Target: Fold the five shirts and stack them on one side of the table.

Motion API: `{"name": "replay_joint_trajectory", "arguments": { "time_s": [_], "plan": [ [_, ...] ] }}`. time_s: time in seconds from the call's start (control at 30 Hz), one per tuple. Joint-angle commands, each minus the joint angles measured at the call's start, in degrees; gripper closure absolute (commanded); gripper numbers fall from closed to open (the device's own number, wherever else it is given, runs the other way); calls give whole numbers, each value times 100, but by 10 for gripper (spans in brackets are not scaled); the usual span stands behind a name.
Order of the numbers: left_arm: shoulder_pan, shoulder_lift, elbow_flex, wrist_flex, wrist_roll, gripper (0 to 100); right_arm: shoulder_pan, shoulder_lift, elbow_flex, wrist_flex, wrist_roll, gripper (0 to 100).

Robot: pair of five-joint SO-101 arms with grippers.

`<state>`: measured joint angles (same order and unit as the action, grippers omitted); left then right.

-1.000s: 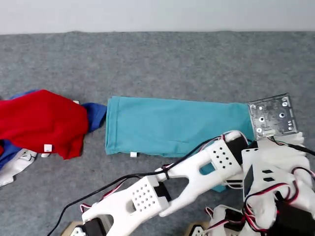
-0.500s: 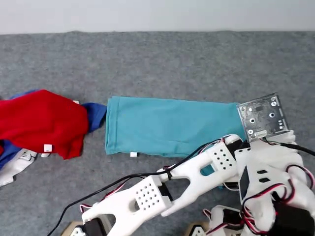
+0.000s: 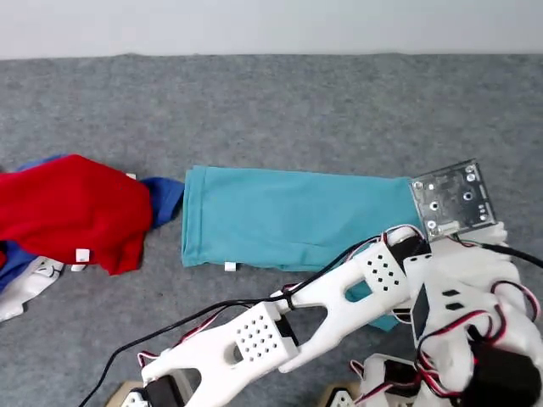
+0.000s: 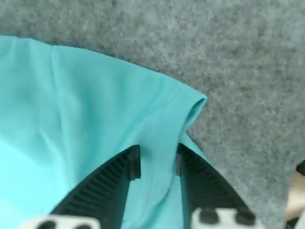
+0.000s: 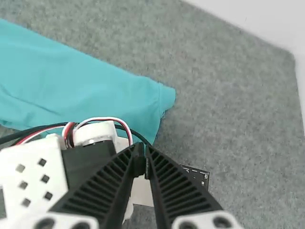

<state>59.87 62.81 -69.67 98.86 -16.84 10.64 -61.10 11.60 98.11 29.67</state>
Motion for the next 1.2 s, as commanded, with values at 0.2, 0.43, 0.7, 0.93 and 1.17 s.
{"name": "replay_joint_trajectory", "arguments": {
  "time_s": [0.2, 0.43, 0.7, 0.93, 1.17],
  "plan": [
    [-62, -149, 321, -26, 53, 874, -48, 48, 9, 4, 35, 976],
    [-343, -220, 286, -202, 26, 963, -48, 48, 9, 4, 35, 976],
    [-958, -158, -576, -211, 44, 978, -48, 40, 9, 4, 18, 976],
    [-1336, -158, -558, -782, 44, 978, -48, 13, 9, 13, 18, 976],
    [-1662, -158, -549, -1187, 18, 976, -48, 4, 9, 31, 35, 976]
  ]
}}
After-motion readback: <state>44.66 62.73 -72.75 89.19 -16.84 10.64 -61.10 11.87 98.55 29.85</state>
